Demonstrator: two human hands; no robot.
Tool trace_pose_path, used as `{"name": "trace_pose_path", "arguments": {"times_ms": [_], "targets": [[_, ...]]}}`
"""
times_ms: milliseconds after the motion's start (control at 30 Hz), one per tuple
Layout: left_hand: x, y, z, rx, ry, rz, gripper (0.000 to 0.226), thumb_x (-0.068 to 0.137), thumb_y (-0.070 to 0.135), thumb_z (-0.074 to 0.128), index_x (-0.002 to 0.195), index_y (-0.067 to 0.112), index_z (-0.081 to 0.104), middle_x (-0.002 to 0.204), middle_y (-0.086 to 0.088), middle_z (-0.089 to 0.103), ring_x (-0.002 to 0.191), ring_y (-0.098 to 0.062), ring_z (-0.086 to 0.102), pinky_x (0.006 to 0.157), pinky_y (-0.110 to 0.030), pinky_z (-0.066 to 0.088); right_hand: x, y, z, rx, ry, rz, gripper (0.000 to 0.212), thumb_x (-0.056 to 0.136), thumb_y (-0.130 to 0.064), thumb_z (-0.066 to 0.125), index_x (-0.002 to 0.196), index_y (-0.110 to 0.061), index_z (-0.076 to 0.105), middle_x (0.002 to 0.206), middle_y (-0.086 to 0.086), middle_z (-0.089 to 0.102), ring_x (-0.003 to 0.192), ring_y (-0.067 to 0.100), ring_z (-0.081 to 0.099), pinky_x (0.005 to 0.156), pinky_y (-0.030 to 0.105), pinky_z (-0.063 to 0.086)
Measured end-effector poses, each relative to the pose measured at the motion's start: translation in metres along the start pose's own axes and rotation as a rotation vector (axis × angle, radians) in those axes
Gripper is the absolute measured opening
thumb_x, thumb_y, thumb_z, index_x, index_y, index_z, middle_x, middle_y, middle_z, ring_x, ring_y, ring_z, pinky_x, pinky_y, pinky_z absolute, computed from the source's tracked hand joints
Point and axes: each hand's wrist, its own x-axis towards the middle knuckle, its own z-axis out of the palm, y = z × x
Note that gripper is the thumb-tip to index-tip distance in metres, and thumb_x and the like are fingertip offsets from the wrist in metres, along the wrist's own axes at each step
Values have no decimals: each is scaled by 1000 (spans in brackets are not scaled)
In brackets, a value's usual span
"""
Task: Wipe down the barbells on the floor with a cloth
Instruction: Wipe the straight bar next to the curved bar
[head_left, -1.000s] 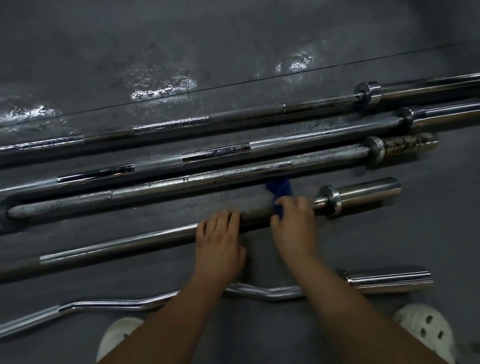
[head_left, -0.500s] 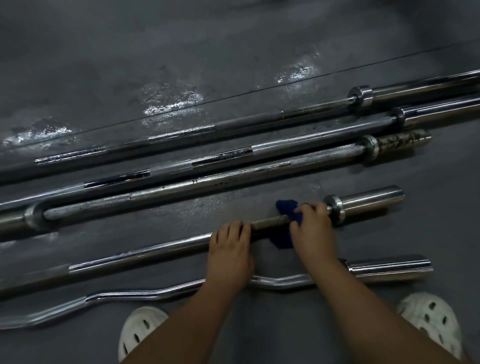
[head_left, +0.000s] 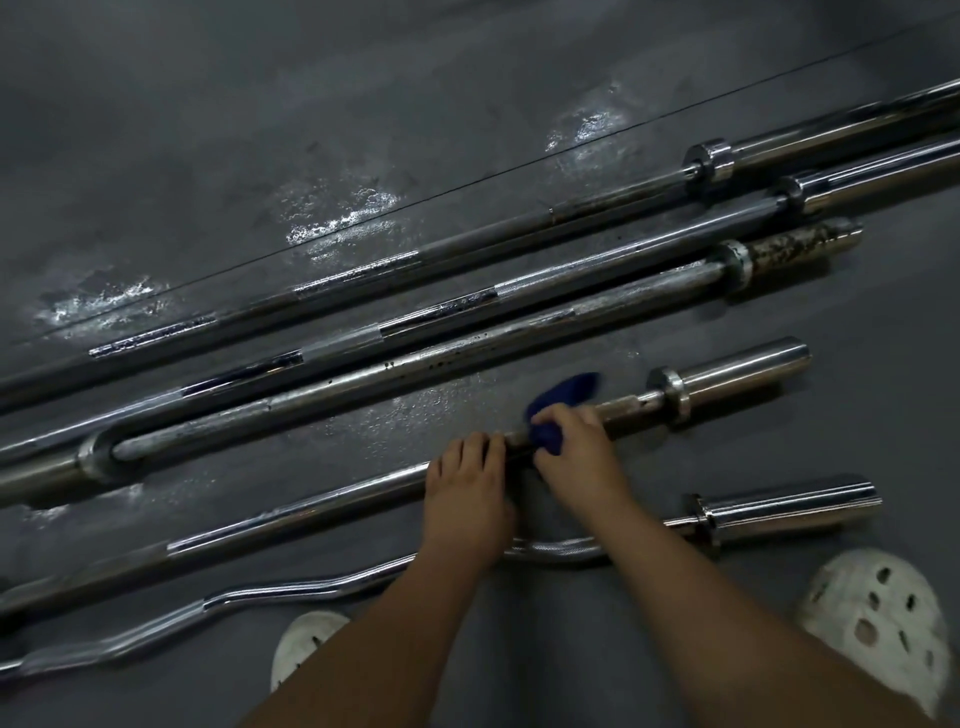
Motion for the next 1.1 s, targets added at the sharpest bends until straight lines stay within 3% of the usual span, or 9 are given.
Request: {"name": "trace_pose_path", "arguments": {"times_ms": [67, 167, 300, 433, 567, 667, 833, 967, 1100], "targets": [[3, -1, -1, 5, -7, 7, 68, 63, 32, 58, 130, 17, 54, 122, -5, 56, 104, -28, 55, 85, -41, 47, 0, 15, 2, 209, 134, 130, 35, 76, 3, 64, 105, -18, 64, 109, 5, 50, 88, 15, 52, 81, 12, 36], [4, -3, -1, 1, -14, 12, 65, 68, 30, 60, 132, 19, 52, 126, -4, 53, 108, -27, 52, 91, -41, 44, -3, 23, 1, 787, 415, 725, 22, 84, 0, 53, 94, -20, 58, 91, 7, 58, 78, 21, 58, 58, 19, 45], [3, -2, -1, -5, 5, 8, 65, 64, 30, 61, 127, 18, 55, 120, -5, 56, 103, -29, 55, 87, -41, 46, 8, 1, -11, 1245, 49, 1032, 8, 93, -1, 52, 91, -7, 56, 84, 12, 60, 73, 20, 57, 51, 26, 54], [4, -3, 1, 3, 9, 13, 67, 67, 30, 66, 131, 19, 53, 126, -5, 55, 109, -28, 54, 91, -40, 45, 7, 2, -12, 1344, 232, 1049, 10, 93, -6, 52, 101, -9, 58, 100, 15, 60, 73, 19, 58, 41, 20, 50], [5, -3, 0, -8, 4, 4, 67, 64, 30, 67, 129, 19, 54, 125, -5, 55, 108, -27, 55, 90, -40, 46, 3, -15, -3, 1306, 49, 1034, 11, 94, -15, 56, 105, -11, 56, 95, 10, 61, 76, 20, 59, 40, 20, 48], [7, -2, -2, -7, -22, 6, 67, 71, 29, 65, 136, 20, 49, 132, -5, 51, 116, -27, 50, 97, -40, 41, 17, -1, -16, 1397, 282, 1021, 23, 91, -20, 59, 112, -12, 58, 99, 9, 62, 74, 18, 60, 41, 18, 47], [8, -2, -1, -4, -21, 2, 69, 73, 28, 66, 139, 20, 47, 136, -5, 49, 120, -27, 47, 100, -40, 39, 20, 12, -32, 1096, 60, 863, 37, 87, -12, 70, 120, -9, 55, 113, 14, 64, 88, 23, 65, 47, 24, 51], [12, -4, 4, -1, 14, -6, 65, 66, 25, 66, 129, 19, 54, 124, -5, 55, 107, -28, 53, 90, -42, 45, 24, 31, -38, 960, 451, 800, 24, 93, -21, 64, 115, -21, 53, 106, 2, 64, 89, 17, 65, 72, 33, 58], [12, -8, 8, 14, 27, 10, 67, 63, 23, 68, 128, 18, 55, 122, -6, 55, 105, -29, 53, 87, -43, 46, 44, 19, -26, 1074, 565, 935, 42, 91, -26, 66, 128, -11, 52, 116, 9, 65, 97, 25, 65, 83, 37, 56]]}}
